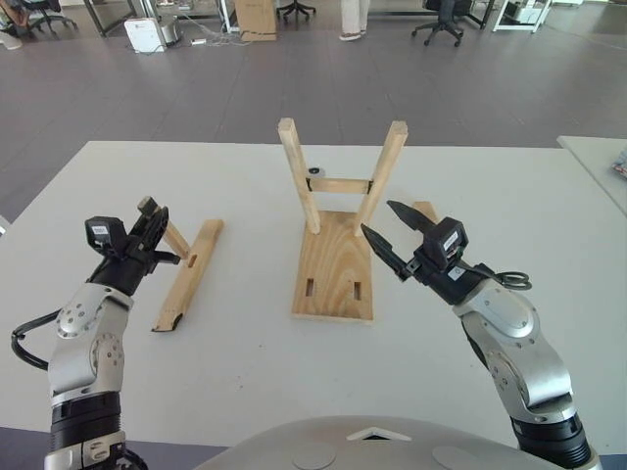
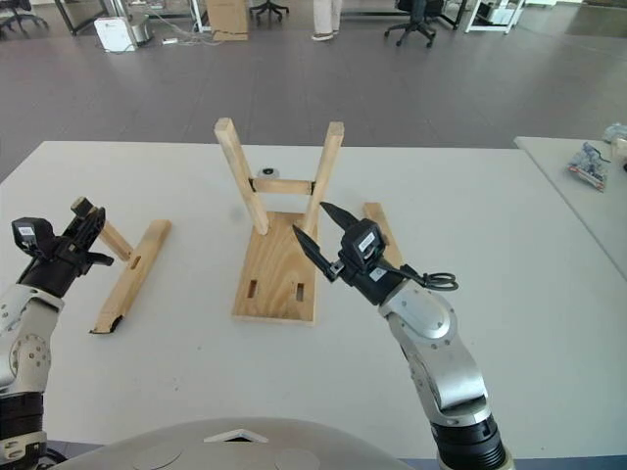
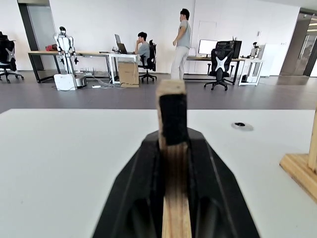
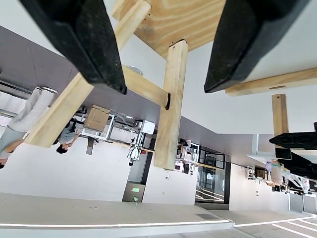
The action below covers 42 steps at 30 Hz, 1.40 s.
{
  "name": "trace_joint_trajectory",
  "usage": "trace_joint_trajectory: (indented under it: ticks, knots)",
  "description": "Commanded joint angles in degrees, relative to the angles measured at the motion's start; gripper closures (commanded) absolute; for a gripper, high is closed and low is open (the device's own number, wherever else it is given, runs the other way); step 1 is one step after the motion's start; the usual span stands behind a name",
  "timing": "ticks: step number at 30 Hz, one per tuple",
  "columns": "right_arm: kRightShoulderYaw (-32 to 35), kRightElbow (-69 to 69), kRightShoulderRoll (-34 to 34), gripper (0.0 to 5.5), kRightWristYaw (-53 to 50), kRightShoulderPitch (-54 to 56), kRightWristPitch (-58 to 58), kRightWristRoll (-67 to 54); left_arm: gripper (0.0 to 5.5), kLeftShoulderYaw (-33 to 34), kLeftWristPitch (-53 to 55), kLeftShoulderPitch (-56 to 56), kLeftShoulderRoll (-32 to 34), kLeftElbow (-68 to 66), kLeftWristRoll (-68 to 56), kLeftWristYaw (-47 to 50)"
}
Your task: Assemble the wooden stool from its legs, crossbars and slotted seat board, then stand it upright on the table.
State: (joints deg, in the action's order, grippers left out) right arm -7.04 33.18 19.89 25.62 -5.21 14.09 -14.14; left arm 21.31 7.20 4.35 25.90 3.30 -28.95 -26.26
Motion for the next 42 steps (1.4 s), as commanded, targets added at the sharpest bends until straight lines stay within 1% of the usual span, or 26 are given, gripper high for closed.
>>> trace_joint_trajectory:
  ticks: [1, 9, 18, 23, 26, 30, 34, 39, 40, 42]
  knots:
    - [1.33, -1.08, 0.71, 2.57, 0.31, 0.77, -0.82, 0.36, 5.09, -0.45, -0.69, 0.23, -0.32, -1.22, 1.58, -0.68]
    - [2.17, -1.84, 1.39, 2.57, 1.21, 1.84, -1.00, 0.39, 5.09, -1.04, -1.21, -0.03, -1.13, -2.94, 3.84, -0.28]
    - [1.99, -2.27, 1.74, 2.57, 2.03, 2.44, -0.90, 0.52, 5.09, -2.45, -2.49, -4.01, -1.67, -8.59, 5.41, 0.01]
    - [1.74, -1.85, 1.62, 2.57, 1.81, 2.04, -0.82, 0.80, 5.09, -3.64, -2.69, -1.66, -2.35, -8.71, 7.31, 0.54]
    - [1.60, -1.58, 1.51, 2.57, 1.66, 1.79, -0.83, 0.97, 5.09, -3.91, -5.53, 1.23, -3.71, -10.45, 8.66, 0.67]
    - [1.66, -1.90, 1.29, 2.57, 1.30, 2.03, -1.06, 1.37, 5.09, -2.33, -13.50, 4.04, -6.06, -16.45, 8.10, -1.11]
    - [1.51, -2.29, 1.32, 2.57, 1.12, 2.31, -1.46, 1.92, 5.09, -1.72, -16.15, 2.59, -5.12, -19.01, 8.63, -1.06]
    - [0.76, -2.24, 0.59, 2.57, 0.56, 1.76, -1.92, 2.76, 5.09, -3.00, -16.54, 0.26, -2.07, -18.86, 10.44, -1.73]
    - [0.67, -2.25, 0.40, 2.57, 0.45, 1.70, -1.99, 2.90, 4.73, -2.98, -16.28, -0.03, -1.86, -18.23, 9.76, -1.99]
    - [0.49, -2.27, 0.13, 2.57, 0.30, 1.62, -2.12, 3.17, 4.36, -2.93, -15.80, -0.37, -1.85, -17.42, 9.18, -2.31]
